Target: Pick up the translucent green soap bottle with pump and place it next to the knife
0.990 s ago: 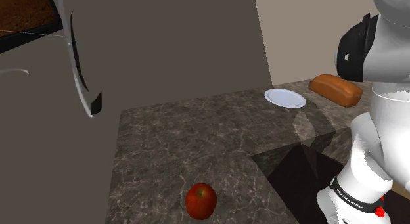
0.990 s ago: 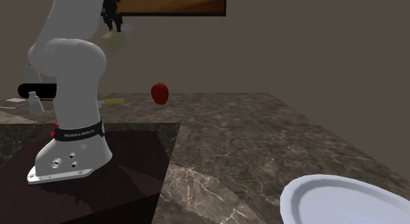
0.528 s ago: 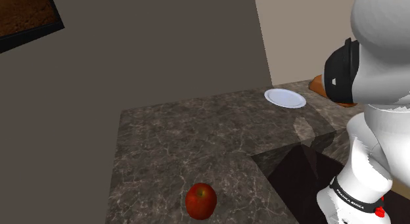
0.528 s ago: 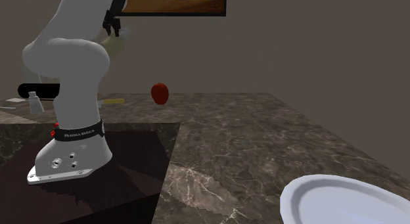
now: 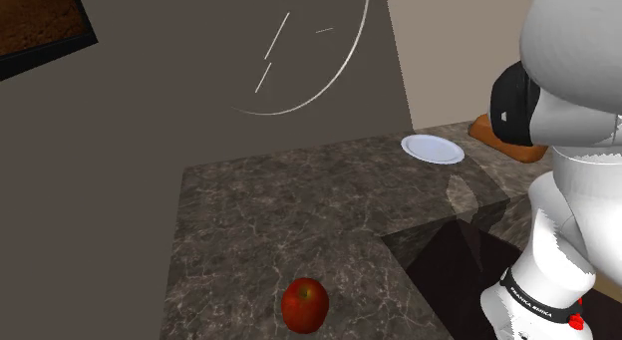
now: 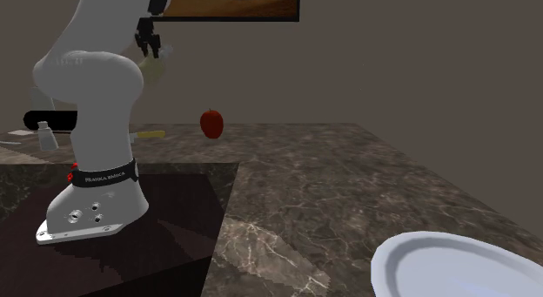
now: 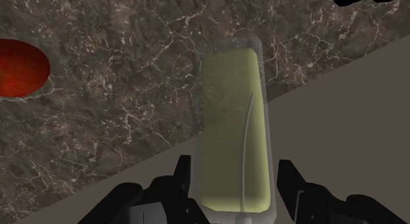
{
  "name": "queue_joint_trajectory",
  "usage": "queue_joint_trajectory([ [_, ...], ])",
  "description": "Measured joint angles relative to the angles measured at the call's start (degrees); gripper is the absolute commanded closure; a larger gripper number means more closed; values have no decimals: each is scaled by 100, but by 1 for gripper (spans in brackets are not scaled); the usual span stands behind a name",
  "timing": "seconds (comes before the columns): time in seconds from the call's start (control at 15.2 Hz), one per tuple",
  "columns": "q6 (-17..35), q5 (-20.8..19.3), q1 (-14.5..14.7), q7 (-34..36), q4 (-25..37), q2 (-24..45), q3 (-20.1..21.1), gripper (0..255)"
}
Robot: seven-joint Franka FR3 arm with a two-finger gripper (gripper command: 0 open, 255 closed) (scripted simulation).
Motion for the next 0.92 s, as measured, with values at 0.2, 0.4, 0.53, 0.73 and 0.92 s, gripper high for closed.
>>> queue_joint_trajectory([
  [0.2, 268, 33, -144, 40, -351, -67, 25, 255],
  [0.4, 497, 14, -216, 73, -589, -56, 15, 255],
  [0.53, 662, 7, -263, 117, -780, -67, 15, 255],
  [0.73, 862, -21, -315, 152, -981, -49, -2, 255],
  [0.92, 1073, -84, -321, 216, -1163, 8, -38, 255],
])
